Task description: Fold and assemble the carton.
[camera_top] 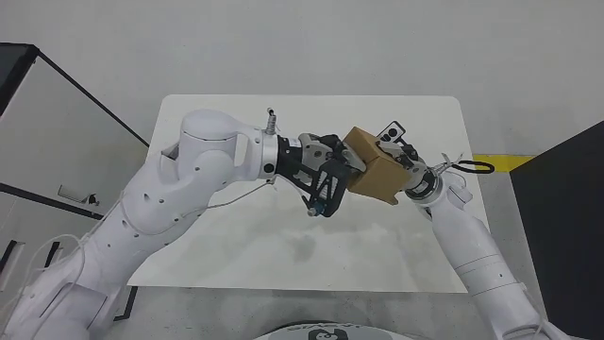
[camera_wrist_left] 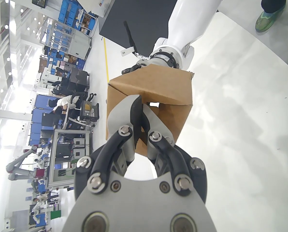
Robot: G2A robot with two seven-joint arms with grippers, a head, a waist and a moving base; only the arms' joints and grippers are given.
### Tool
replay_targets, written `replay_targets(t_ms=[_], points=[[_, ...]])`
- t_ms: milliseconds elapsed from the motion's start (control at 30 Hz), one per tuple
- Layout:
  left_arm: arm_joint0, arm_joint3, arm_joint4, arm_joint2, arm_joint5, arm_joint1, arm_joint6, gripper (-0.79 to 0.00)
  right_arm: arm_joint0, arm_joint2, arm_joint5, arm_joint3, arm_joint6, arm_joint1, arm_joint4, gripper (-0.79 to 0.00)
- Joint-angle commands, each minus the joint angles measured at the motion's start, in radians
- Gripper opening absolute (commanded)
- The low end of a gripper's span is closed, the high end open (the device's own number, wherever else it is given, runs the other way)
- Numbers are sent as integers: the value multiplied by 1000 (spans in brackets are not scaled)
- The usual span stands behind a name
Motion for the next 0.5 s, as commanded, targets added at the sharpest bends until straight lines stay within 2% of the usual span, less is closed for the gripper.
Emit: replay_targets(t_ms=[0, 200, 467], points=[[-2, 1, -2, 2, 1, -1, -2, -785, 0, 0, 0, 0, 0, 0, 0, -785], [-3, 1, -11, -7, 0, 1, -8, -785, 0, 0, 0, 0, 0, 0, 0, -785], [19, -4, -27, -64, -3, 14, -17, -785, 0, 0, 0, 0, 0, 0, 0, -785]])
